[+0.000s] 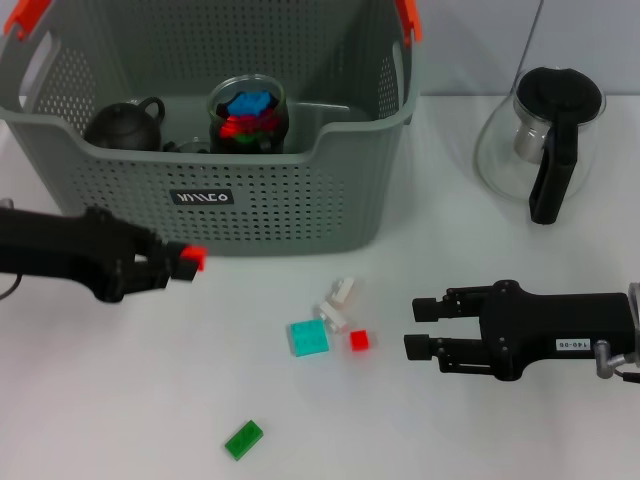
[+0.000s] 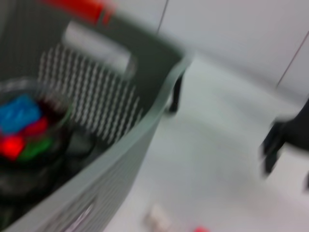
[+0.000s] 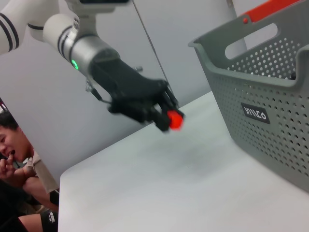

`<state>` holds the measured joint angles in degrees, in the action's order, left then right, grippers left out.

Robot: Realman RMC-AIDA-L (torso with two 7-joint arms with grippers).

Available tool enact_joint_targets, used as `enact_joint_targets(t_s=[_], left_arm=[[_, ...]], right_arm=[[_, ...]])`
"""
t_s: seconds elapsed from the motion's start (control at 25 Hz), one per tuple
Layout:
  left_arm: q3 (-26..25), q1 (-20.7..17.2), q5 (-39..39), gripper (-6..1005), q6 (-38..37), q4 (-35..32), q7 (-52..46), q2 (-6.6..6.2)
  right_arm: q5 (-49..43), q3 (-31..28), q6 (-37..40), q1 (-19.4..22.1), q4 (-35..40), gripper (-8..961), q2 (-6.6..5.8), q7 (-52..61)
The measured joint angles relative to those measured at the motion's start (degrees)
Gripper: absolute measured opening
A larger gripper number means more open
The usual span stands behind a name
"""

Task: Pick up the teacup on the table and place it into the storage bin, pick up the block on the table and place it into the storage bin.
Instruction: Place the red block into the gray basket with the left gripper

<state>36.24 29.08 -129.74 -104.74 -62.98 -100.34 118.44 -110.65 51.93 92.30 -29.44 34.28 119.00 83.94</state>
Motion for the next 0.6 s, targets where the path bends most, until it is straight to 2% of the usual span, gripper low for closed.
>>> enact_joint_targets(t_s=[0.24,0.36,0.6], left_arm=[[-7.74,2.72,8.98,178,-7.81,5.21,-2.32,-2.02],[-8.99,3.8,13.46,106,-8.85,6.35,-6.04,-2.87],[-10.46,5.13,16.69,106,-7.0,6.55,-10.0,-3.41]], right_arm=[[0.0,0.22,0.1,-0.08,0.0,578,0.0,0.0],[0.0,0.27,0.22,-0.08,0.0,578,0.0,0.0],[0.0,0.35,0.26,0.42,0.0,578,0.0,-0.13]])
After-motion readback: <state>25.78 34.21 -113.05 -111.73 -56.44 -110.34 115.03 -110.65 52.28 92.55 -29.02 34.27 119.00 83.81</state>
